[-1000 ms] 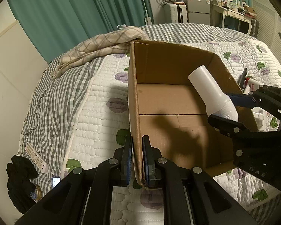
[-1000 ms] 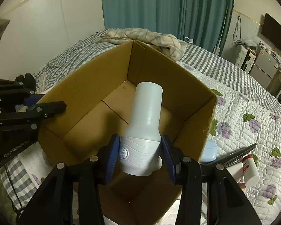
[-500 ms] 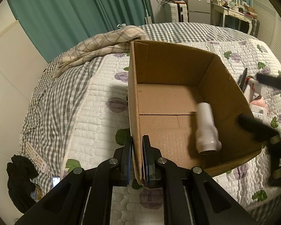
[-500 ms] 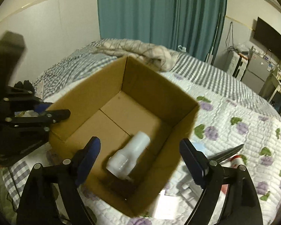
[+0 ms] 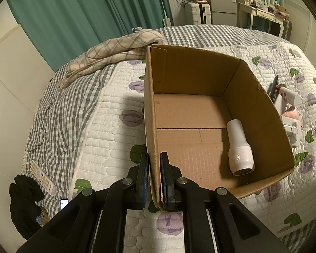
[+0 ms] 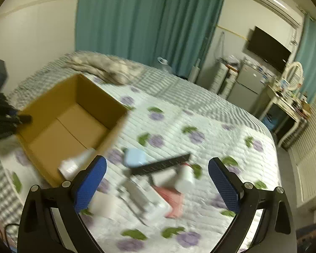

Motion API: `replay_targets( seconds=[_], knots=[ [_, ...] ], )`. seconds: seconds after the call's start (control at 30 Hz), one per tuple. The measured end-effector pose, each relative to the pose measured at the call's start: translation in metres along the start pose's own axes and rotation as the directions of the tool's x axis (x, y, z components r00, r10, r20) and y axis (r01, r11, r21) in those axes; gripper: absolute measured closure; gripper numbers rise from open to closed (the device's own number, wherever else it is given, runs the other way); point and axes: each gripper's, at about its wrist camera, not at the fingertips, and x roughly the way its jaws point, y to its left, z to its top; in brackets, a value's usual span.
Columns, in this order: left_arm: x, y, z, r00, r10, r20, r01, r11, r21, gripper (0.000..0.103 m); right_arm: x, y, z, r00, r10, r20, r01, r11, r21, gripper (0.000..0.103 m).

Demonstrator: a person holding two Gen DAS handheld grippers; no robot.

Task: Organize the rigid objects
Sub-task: 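Reach the right gripper to the white stand and grasp it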

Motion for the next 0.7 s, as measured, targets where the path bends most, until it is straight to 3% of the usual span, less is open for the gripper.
replay_targets(
  seconds=[0.37, 0.7],
  knots=[
    [0.0, 0.0, -0.001, 1.0, 0.008, -0.002, -0.008, 1.0, 0.005, 0.092, 0.05, -0.004, -0.055, 0.986, 0.013, -0.166, -0.018, 0.999, -0.031, 0.005],
    [0.0, -0.001, -0.002, 1.0, 0.006, -0.001, -0.006, 1.0, 0.006, 0.092, 0.106, 0.023, -0.081, 0.945, 0.037, -0.326, -0.099, 0.98, -0.174, 0.005]
  ],
)
